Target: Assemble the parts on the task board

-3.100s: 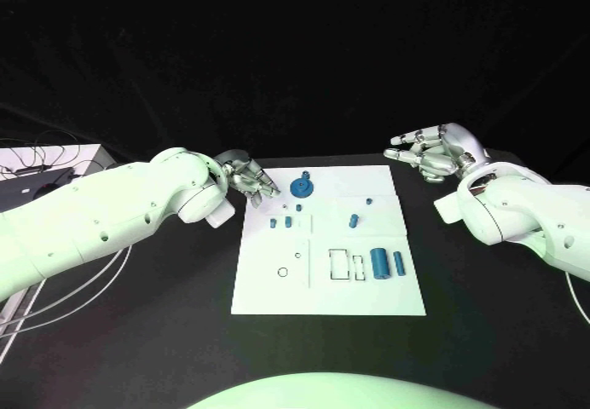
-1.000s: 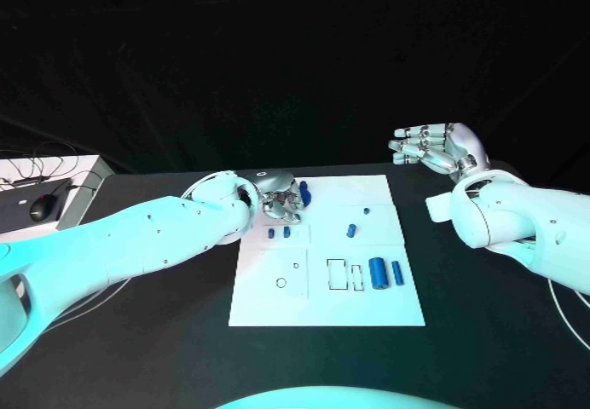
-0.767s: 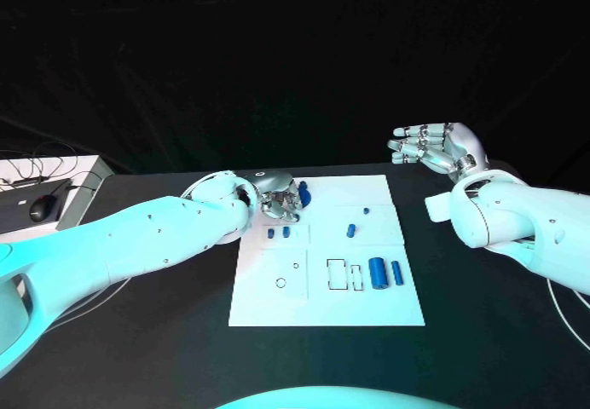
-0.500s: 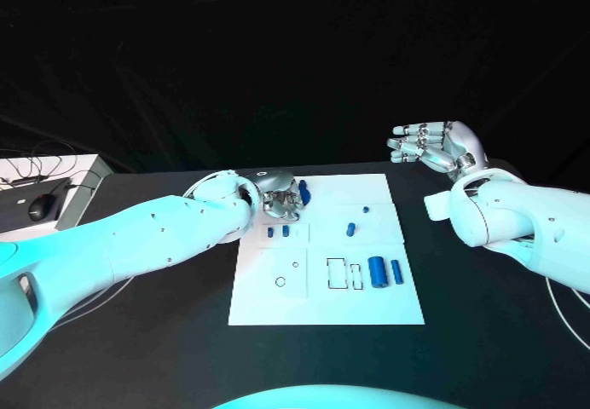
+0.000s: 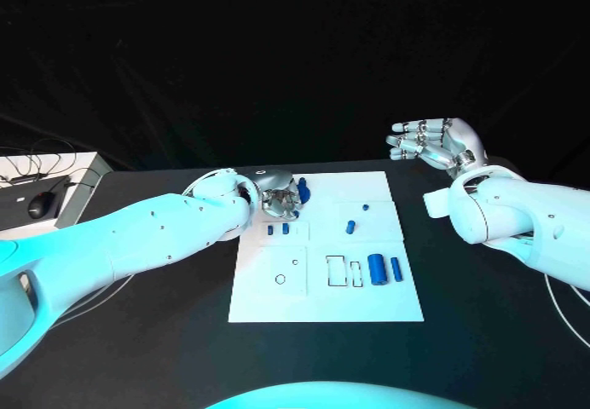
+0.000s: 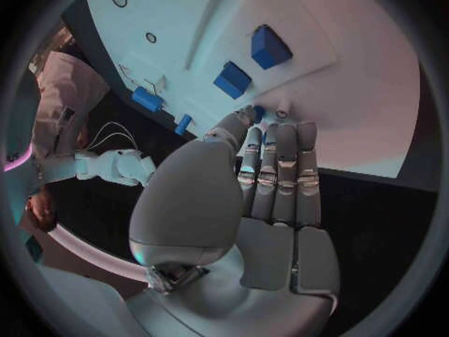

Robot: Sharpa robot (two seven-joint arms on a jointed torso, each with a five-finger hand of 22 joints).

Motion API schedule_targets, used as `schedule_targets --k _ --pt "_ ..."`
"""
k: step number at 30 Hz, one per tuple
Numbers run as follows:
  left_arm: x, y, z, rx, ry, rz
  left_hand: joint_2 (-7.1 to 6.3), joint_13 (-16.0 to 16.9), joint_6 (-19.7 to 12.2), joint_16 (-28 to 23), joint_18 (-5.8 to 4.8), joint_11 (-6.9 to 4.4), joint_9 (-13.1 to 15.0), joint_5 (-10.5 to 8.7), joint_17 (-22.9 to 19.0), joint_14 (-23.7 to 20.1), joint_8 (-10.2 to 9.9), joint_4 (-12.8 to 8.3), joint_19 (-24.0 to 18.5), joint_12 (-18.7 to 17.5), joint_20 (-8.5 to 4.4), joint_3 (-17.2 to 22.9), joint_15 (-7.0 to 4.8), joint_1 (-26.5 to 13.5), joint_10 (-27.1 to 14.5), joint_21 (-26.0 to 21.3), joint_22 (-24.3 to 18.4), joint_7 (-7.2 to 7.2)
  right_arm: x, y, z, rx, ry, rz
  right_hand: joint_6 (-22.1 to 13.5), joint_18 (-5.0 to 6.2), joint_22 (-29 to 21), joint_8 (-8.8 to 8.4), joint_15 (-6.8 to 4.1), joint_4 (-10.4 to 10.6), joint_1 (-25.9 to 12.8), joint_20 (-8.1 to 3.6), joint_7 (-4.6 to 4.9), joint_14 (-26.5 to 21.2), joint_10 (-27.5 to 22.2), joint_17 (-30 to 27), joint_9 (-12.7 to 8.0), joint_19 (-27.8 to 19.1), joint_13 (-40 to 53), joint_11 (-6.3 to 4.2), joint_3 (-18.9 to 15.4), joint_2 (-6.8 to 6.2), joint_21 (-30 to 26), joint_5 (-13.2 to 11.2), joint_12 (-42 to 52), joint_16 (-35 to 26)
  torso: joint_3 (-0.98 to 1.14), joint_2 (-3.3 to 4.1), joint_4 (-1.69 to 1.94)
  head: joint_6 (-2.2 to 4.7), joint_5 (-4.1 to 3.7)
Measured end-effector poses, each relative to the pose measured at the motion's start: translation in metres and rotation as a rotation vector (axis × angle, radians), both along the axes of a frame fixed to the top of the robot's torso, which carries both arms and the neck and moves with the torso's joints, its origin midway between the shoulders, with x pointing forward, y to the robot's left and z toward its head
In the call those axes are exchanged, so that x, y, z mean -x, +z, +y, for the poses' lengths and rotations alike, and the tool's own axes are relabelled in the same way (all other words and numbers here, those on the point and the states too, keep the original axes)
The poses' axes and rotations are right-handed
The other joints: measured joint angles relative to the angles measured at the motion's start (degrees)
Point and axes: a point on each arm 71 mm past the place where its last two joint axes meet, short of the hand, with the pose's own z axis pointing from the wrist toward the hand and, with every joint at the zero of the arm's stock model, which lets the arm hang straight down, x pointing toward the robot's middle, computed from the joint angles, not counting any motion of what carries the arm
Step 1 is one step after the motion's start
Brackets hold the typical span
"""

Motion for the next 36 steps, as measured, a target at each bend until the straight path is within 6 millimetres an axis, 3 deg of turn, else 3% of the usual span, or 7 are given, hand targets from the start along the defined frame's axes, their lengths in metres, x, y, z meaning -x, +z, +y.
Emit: schedule_targets --k 28,31,36 --pt "-0.0006 -0.0049 -0.0027 0.003 -0.003 0.03 0.25 0.0 0.2 1.7 -0.02 -0.18 0.0 0.0 -0.5 0.2 0.0 -1.1 0.5 -0.2 0.13 2.1 -0.24 -0.2 0.2 0.3 2.1 0.22 0.0002 -0.0001 0.0004 -0.002 0.003 0.002 -0.2 0.0 0.0 0.0 0.0 0.0 0.2 0.2 -0.2 0.0 0.0 0.0 0.0 -0.2 0.0 0.0 0.0 0.23 0.2 0.2 0.0 0.0 0.07 0.02 -0.08 -0.1 -0.12" --pt "-0.0009 -0.005 -0.0025 0.002 -0.002 0.032 0.53 0.0 0.4 2.0 0.82 -0.31 0.0 0.0 -0.5 0.5 0.0 -1.3 0.8 -0.2 0.02 2.5 -0.1 -0.5 0.7 0.7 2.4 0.42 0.0002 -0.0001 0.0004 -0.002 0.003 0.002 -0.2 0.0 0.0 0.0 0.0 0.0 0.2 0.2 -0.2 0.0 0.0 0.0 0.0 -0.2 0.0 0.0 0.0 0.23 0.2 0.2 0.0 0.0 0.08 0.02 -0.08 -0.16 -0.13" --pt "-0.0014 -0.0051 -0.0022 -0.001 -0.002 0.037 0.76 0.0 1.0 2.9 0.88 -0.62 0.0 0.0 -0.4 1.1 0.0 -2.4 1.1 -0.2 -0.29 3.6 -0.71 -0.3 1.6 1.4 3.1 0.61 0.0002 -0.0001 0.0004 -0.002 0.004 0.002 -0.2 0.0 0.0 0.0 0.21 0.0 0.2 0.2 -0.21 -0.2 0.0 0.0 0.0 -0.2 0.0 0.0 0.0 0.23 0.2 0.2 0.0 0.0 0.08 0.02 -0.05 -0.24 -0.19"
